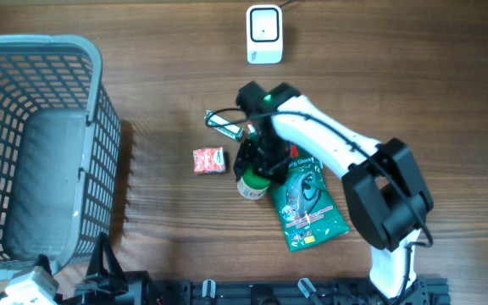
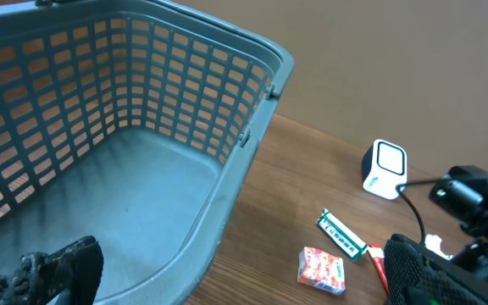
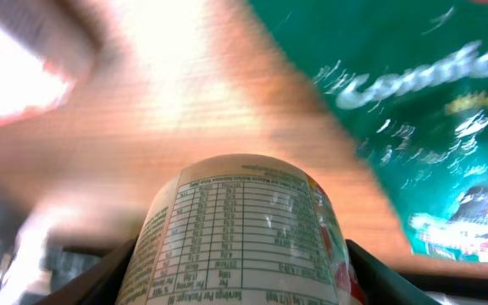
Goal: Scan the item barcode
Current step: 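Carry the jar up to the white scanner with the right gripper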
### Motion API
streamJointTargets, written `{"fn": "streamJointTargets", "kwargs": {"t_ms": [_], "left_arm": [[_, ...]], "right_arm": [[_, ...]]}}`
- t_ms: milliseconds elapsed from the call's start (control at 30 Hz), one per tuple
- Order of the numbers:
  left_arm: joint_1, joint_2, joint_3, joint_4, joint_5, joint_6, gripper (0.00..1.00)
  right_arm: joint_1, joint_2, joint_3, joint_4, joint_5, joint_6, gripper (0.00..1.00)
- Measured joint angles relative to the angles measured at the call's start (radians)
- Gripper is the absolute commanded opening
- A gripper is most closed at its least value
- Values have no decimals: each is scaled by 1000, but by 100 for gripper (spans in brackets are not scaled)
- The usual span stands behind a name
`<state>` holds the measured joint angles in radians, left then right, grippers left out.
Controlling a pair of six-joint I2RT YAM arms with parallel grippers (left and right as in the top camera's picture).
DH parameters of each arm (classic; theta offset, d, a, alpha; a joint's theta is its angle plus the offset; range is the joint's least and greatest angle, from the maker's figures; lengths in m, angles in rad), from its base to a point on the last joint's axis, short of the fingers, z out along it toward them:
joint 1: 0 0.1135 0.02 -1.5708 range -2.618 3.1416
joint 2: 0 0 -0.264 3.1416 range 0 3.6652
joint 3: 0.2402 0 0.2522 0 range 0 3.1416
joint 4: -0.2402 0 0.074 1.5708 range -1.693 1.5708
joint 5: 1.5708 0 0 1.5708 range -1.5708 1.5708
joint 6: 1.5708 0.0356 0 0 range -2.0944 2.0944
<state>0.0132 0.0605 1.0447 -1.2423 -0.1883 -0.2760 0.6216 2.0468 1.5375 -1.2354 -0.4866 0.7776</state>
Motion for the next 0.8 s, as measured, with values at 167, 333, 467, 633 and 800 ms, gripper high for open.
{"fn": "streamJointTargets", "kwargs": {"t_ms": [167,333,467,633,800], "left_arm": [[0,0,0,0,0,0,100],[0,0,0,0,0,0,100],[0,0,0,-10,0,0,100],[0,0,0,-38,0,0,100],[0,0,0,-38,0,0,100]], "right_arm": [[-73,0,11,-158,-155,-245,62],[-107,0,11,-229,-179,-356,62],[-108,0,11,-294,-179,-420,61],[-109,0,11,-322,-179,-475,60],[-143,0,49,-315,-152,-492,61]]}}
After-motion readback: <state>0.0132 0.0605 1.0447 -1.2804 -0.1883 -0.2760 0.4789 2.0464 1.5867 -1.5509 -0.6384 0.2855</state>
